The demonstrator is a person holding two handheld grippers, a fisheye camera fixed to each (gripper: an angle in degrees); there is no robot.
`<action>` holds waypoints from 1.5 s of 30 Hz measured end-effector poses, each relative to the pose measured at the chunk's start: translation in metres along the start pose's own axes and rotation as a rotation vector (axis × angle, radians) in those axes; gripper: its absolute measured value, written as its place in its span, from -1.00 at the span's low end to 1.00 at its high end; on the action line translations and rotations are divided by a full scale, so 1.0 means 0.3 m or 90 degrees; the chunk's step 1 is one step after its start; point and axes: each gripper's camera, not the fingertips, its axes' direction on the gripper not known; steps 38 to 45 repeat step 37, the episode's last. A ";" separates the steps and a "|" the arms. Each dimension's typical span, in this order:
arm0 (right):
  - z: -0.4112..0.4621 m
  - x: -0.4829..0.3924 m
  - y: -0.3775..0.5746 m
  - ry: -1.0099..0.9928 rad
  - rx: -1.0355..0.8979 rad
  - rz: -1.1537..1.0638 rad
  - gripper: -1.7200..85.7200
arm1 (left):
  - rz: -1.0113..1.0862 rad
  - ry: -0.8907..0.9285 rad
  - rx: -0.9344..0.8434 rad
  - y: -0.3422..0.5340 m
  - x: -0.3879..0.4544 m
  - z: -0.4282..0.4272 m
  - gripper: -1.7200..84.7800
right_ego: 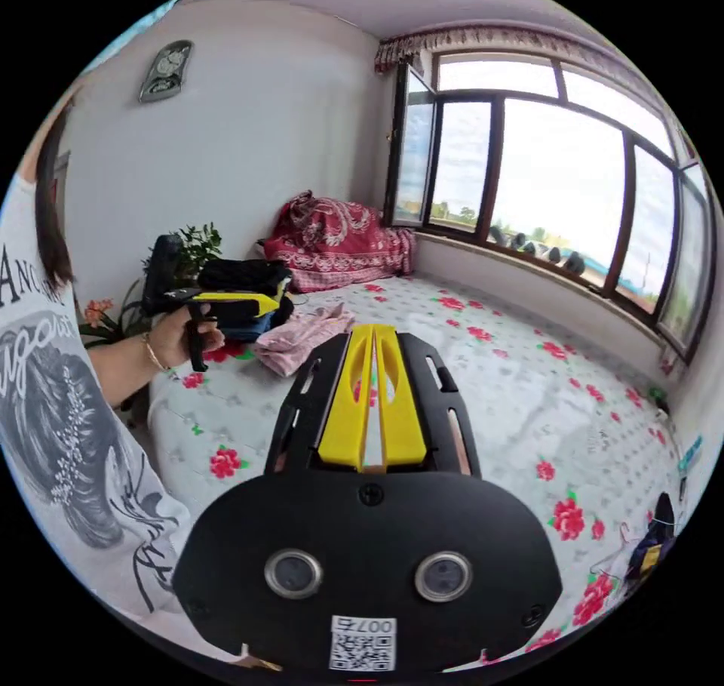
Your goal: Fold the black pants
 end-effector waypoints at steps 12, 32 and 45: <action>-0.794 0.707 0.408 0.437 -0.093 0.142 -0.71 | 0.022 0.138 -0.099 0.088 0.646 0.606 -0.98; -1.665 2.462 1.136 0.536 -0.144 0.809 -0.91 | -0.124 -0.076 -0.238 0.127 1.043 1.463 -0.98; -1.822 2.305 1.020 0.523 -0.034 0.744 -0.95 | -0.043 -0.070 -0.307 0.110 1.047 1.611 -0.98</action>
